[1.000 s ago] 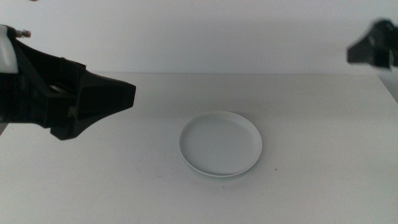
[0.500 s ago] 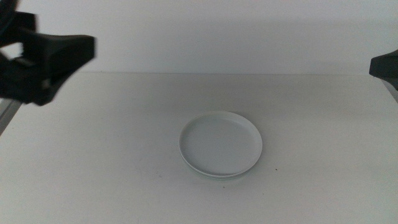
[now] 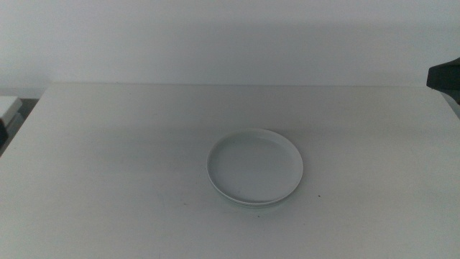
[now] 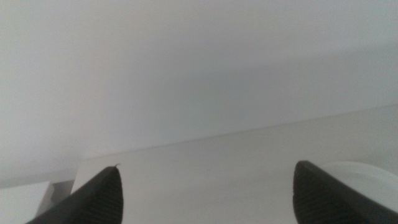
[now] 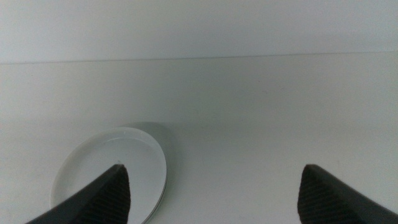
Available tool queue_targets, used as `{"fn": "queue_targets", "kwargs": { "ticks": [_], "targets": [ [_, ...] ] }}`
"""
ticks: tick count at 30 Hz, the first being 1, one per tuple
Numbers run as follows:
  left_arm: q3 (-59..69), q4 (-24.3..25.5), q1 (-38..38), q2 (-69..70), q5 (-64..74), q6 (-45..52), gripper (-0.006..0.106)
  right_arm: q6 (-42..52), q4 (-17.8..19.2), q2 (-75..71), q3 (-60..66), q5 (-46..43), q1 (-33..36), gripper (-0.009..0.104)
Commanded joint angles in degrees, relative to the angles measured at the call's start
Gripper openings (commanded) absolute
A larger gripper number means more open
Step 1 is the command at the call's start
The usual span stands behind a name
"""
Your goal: Stack the three bowls on top of each other.
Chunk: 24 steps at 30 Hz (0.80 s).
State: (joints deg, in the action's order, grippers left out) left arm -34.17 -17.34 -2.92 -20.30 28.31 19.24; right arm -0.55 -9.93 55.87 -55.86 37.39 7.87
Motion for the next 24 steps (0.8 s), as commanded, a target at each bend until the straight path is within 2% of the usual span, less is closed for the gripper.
{"fn": "queue_targets", "kwargs": {
  "ticks": [1,4,6,21,24],
  "targets": [
    [1.76,1.45,0.18,2.42,-2.38,-4.50,0.094,0.14,0.19,-0.17,0.24,-0.24,-0.45,0.092],
    [3.56,8.85,0.18,4.22,-5.23,-13.55,0.094,0.14,0.19,-0.17,0.24,-0.24,-0.45,0.092],
    [4.44,10.93,0.18,4.77,-5.98,-14.68,0.094,0.14,0.19,-0.17,0.24,-0.34,-0.45,0.092],
    [4.86,10.94,0.06,5.15,-8.39,-14.81,0.094,0.14,-1.01,-0.44,0.24,-1.35,-0.45,0.092],
    [4.91,10.94,0.06,5.94,-7.78,-14.81,0.094,0.14,2.61,-6.65,2.73,-4.37,-0.45,0.092]
  ]
}}
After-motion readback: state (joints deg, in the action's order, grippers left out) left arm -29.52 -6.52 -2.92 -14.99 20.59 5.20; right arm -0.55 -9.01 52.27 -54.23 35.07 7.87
